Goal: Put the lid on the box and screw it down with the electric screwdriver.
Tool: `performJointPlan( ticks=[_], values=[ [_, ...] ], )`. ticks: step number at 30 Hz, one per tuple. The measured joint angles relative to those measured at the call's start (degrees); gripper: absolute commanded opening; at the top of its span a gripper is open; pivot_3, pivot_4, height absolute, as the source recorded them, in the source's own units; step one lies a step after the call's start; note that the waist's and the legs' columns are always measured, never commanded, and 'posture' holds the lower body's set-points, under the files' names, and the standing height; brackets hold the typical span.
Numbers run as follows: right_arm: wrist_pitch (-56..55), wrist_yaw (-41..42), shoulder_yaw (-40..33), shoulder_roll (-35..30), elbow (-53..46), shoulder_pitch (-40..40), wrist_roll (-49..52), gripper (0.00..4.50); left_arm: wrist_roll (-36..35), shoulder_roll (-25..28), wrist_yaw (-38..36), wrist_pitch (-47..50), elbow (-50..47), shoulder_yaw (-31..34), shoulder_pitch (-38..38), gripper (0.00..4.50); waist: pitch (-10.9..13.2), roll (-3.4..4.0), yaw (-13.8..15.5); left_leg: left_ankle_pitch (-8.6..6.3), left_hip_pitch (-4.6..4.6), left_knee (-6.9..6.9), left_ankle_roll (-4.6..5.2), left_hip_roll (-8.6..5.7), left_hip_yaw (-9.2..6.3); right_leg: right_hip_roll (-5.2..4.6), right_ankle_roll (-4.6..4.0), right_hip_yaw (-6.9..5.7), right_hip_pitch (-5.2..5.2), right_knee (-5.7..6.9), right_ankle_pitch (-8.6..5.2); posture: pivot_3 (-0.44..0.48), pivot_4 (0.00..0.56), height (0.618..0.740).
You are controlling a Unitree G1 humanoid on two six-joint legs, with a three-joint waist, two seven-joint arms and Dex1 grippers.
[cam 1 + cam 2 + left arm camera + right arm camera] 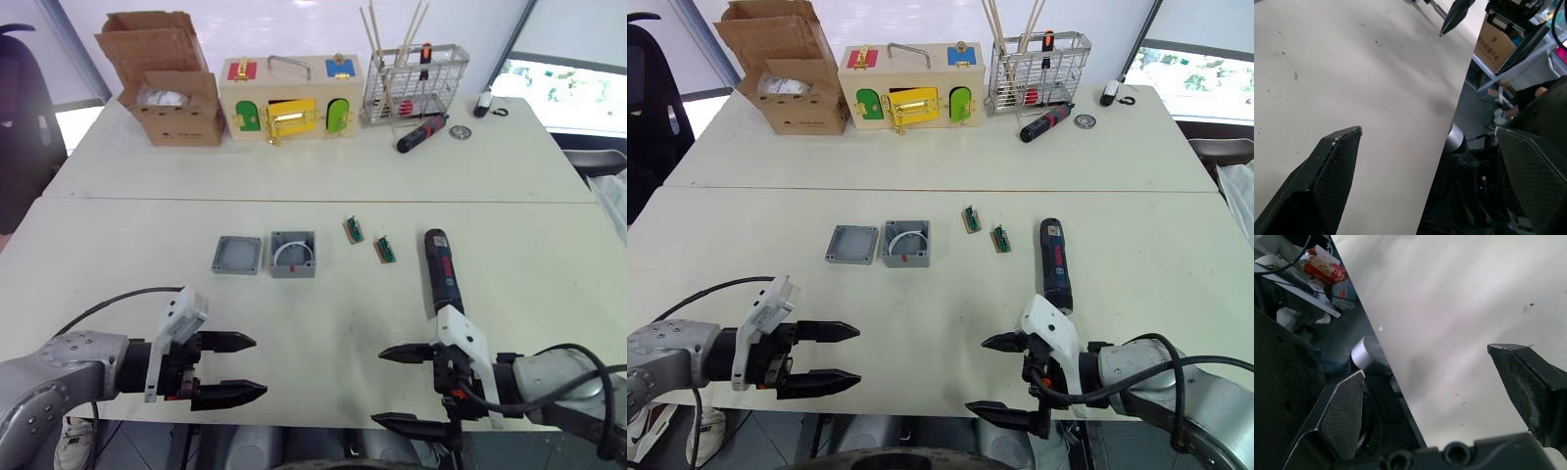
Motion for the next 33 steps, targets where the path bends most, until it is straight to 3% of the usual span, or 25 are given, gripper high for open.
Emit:
performJointPlan(
  ticks=[19, 23, 28, 31, 33],
  values=[
    [1.0, -0.8, 1.2, 1.3, 1.4, -4.3, 0.7, 4.49, -1.0, -0.5, 2.1, 1.2, 0.4, 0.7, -1.9, 4.5, 0.0, 0.0, 0.0, 0.0, 0.0, 0.0, 0.0, 0.0, -0.01, 0.01, 0.0, -0.01, -0.01, 0.01, 0.0, 0.0, 0.15, 0.74],
    [2.0, -2.4, 1.7, 1.7, 2.9, -8.4, 0.2, 4.49, 3.4, 3.1, 2.3, 0.9, 2.7, 0.5, -3.9, 4.5, 0.0, -0.01, 0.0, 0.01, 0.02, 0.03, -0.01, 0.0, -0.01, 0.03, -0.01, -0.01, -0.02, 0.05, 0.01, 0.0, 0.15, 0.74],
    [5.2, -6.2, -1.2, 5.3, 7.9, -21.5, 11.7, 4.49, 9.8, 10.5, -2.3, -1.0, 12.7, -0.4, -18.4, 4.5, 0.1, -0.21, 0.0, 0.01, -0.04, 0.05, -0.02, 0.0, -0.03, 0.07, -0.04, -0.06, -0.06, 0.06, 0.03, 0.0, 0.15, 0.74],
    [7.4, -8.3, -0.9, 5.5, 9.4, -27.7, 15.7, 4.49, 14.8, 13.9, -8.9, -2.3, 15.9, -8.8, -31.7, 4.5, 0.1, -0.21, 0.1, -0.06, -0.14, 0.04, 0.1, -0.1, 0.02, 0.0, 0.0, -0.06, -0.11, -0.04, 0.01, 0.0, 0.15, 0.74],
    [8.9, -9.4, 2.3, 5.6, 9.2, -31.2, 15.6, 4.49, 20.3, 12.5, -14.0, -4.6, 19.1, -17.0, -41.3, 4.5, 0.2, -0.21, 0.0, -0.08, -0.2, 0.03, 0.14, -0.1, 0.05, 0.0, 0.01, -0.06, -0.18, -0.04, 0.0, 0.0, 0.15, 0.74]
  ],
)
